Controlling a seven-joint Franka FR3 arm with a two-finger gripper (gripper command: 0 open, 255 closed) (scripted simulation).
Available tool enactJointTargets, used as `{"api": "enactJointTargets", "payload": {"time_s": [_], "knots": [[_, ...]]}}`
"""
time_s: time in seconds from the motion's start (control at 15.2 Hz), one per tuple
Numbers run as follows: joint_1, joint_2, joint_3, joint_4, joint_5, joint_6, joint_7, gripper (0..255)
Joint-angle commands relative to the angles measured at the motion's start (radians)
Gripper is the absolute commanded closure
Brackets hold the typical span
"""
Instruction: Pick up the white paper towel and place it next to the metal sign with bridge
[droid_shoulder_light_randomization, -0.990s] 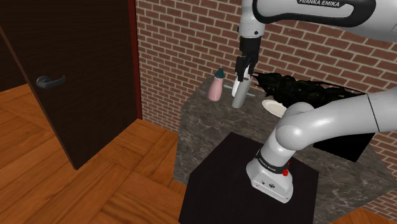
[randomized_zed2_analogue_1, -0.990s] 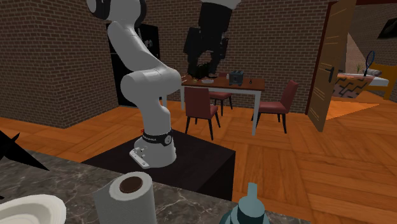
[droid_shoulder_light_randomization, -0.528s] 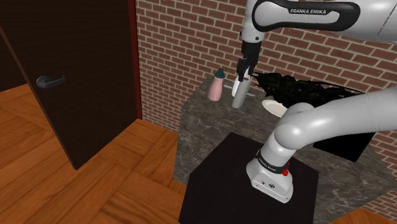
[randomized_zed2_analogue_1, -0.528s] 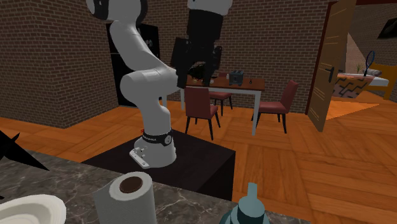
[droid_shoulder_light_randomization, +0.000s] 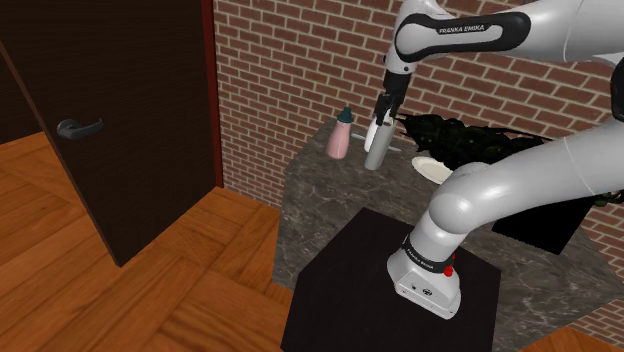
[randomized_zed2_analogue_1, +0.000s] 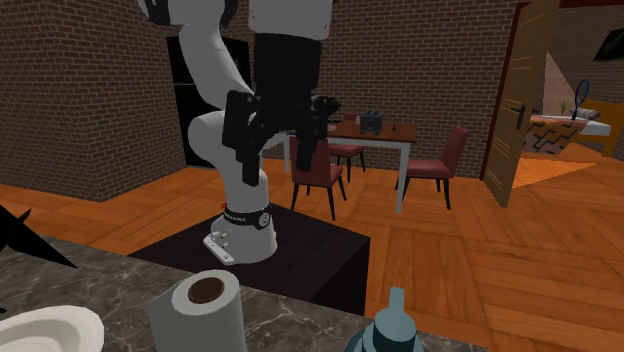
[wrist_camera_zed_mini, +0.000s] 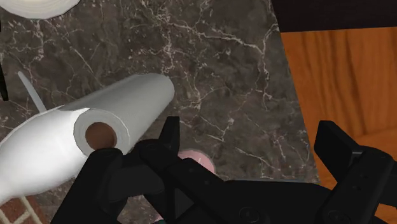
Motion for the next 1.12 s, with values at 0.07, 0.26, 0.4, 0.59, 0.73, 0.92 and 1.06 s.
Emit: {"api": "enactJointTargets", "payload": {"time_s": [0.07, 0.26, 0.4, 0.59, 0.73, 0.92, 1.06], "knots": [[-0.011, 0.059, -0.069, 0.008, -0.015, 0.094, -0.054, 0], [-0.012, 0.138, -0.144, 0.040, -0.011, 0.181, -0.116, 0], [-0.007, 0.197, -0.195, 0.067, 0.004, 0.237, -0.163, 0], [0.007, 0.294, -0.273, 0.117, 0.050, 0.317, -0.243, 0], [0.013, 0.330, -0.299, 0.136, 0.072, 0.342, -0.274, 0], [0.016, 0.352, -0.311, 0.114, 0.080, 0.385, -0.281, 0], [0.018, 0.369, -0.318, 0.100, 0.086, 0.415, -0.287, 0]]}}
